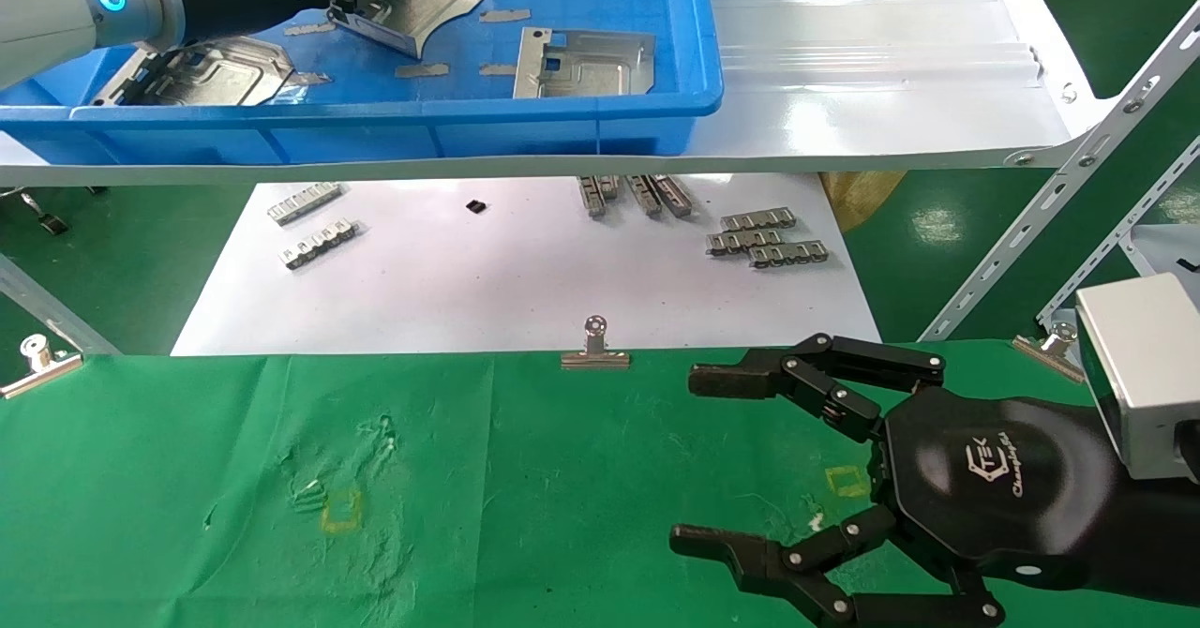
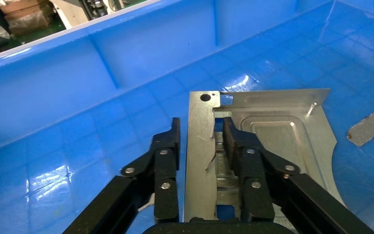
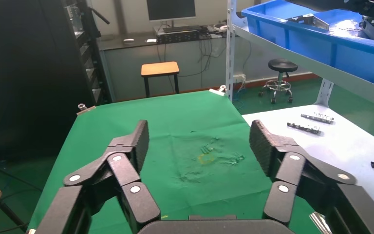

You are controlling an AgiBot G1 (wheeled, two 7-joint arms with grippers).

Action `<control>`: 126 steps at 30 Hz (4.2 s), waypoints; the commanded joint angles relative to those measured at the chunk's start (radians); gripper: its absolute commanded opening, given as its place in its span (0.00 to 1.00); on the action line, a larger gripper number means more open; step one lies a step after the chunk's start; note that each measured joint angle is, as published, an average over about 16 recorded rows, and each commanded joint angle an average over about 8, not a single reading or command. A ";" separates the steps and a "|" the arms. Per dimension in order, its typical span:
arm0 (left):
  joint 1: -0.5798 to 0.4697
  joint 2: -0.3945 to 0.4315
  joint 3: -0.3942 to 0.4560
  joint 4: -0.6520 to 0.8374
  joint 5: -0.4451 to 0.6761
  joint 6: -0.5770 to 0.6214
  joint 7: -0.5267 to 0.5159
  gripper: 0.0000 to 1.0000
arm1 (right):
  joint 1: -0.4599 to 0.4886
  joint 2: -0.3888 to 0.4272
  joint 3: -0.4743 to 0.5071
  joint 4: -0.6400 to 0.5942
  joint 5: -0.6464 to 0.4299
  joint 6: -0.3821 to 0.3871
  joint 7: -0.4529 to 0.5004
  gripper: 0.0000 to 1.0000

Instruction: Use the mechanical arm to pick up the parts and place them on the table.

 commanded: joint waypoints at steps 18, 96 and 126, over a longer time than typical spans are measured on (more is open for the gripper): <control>-0.043 -0.093 -0.037 -0.092 -0.061 0.356 0.060 0.00 | 0.000 0.000 0.000 0.000 0.000 0.000 0.000 1.00; 0.392 -0.415 0.248 -0.144 -0.295 0.854 0.577 1.00 | 0.000 0.001 -0.001 0.000 0.001 0.001 -0.001 1.00; 0.649 -0.517 0.028 -0.648 -0.444 0.809 0.249 1.00 | 0.000 0.001 -0.002 -0.001 0.001 0.001 -0.001 1.00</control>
